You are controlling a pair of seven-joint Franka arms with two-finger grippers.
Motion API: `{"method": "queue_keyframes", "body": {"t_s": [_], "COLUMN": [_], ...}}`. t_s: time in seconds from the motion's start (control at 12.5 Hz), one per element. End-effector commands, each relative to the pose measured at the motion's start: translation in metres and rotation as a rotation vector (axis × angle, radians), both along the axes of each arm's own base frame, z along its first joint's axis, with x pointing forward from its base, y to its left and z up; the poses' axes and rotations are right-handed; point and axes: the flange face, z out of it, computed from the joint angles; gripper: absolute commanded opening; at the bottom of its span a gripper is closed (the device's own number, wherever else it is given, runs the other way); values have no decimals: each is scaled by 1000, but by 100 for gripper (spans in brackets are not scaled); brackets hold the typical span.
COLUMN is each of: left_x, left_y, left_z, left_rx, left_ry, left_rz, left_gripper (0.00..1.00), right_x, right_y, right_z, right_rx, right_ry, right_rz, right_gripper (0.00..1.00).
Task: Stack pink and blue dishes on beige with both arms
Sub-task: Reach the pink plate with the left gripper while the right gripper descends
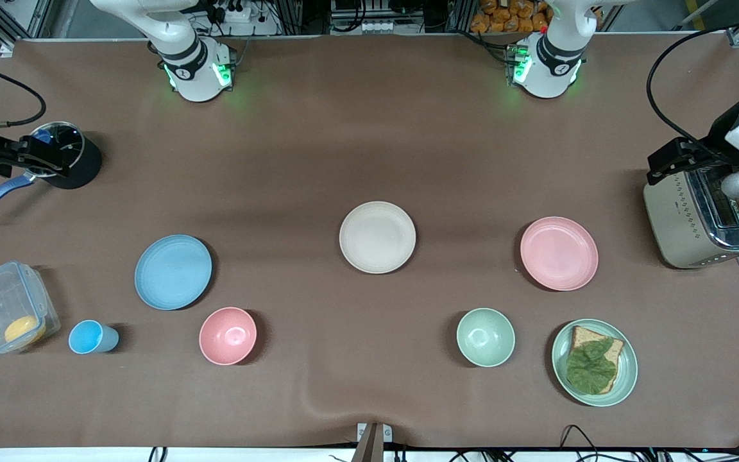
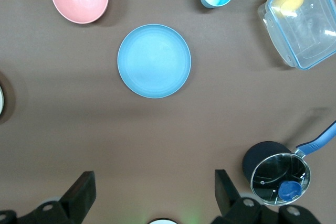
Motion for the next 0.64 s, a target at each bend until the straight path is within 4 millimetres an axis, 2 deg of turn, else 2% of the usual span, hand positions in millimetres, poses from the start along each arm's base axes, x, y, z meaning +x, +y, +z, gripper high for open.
{"method": "queue_keyframes", "body": {"t_s": [0.0, 0.16, 0.32, 0.48, 0.56], "left_x": [-3, -2, 3, 18, 23], "left_y": [2, 3, 13, 33, 30], "left_z": [2, 2, -4, -46, -70], "left_rx": [-5, 2, 0, -9, -2], "left_ry": [20, 17, 28, 103, 126], "left_rz": [-6, -6, 18, 39, 37], "left_gripper": [100, 100, 100, 100, 100], "right_x": [1, 1, 1, 1, 1], "right_y": [-3, -3, -3, -4, -4], "right_z": [2, 2, 2, 2, 2], "right_rx": [7, 7, 7, 7, 7], "right_ry": [5, 5, 5, 5, 7], "right_rz": [4, 4, 4, 4, 4], "right_gripper": [100, 100, 100, 100, 100]}}
